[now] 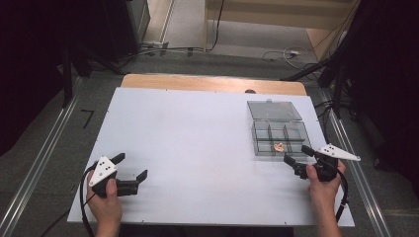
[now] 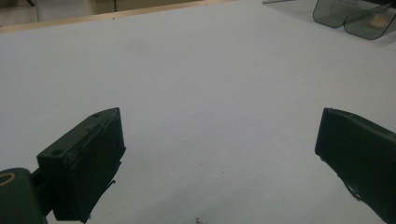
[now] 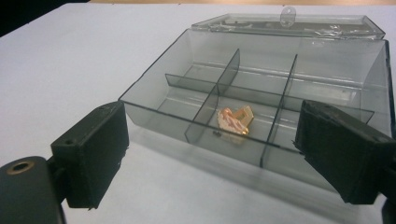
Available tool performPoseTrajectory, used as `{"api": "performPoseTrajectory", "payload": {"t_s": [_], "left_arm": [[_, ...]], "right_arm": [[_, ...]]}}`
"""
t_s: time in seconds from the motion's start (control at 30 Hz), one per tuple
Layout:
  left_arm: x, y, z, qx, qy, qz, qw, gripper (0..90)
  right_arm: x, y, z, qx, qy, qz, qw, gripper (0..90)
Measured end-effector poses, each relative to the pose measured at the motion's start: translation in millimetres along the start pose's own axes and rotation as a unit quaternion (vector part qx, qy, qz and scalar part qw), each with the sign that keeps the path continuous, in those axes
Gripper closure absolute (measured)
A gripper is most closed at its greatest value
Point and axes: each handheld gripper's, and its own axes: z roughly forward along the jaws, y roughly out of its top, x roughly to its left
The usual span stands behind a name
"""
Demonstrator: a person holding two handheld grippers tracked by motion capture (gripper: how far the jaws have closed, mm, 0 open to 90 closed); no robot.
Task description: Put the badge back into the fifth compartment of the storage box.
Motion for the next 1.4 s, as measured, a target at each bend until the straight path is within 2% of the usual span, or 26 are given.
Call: {"api": "performPoseTrajectory", "payload": {"t_s": [0.47,1.0,1.4], "left_arm": [[0.5,0.0,0.0,-0.001,0.000,-0.001,1.0000,2.1],[0.5,0.0,-0.4,0.000,0.001,0.000,1.0000,2.1],[0.5,-0.1,-0.6,0.000,0.000,-0.001,1.0000,2.1]], "right_arm": [[-4.3,-20.2,-18.6,0.006,0.001,-0.003,1.0000,1.4],[-8.7,-42.9,-41.1,0.019,0.000,-0.006,0.9998,0.0],[-14.2,-52.0,-56.9,0.014,-0.009,-0.001,0.9999,0.0]]}}
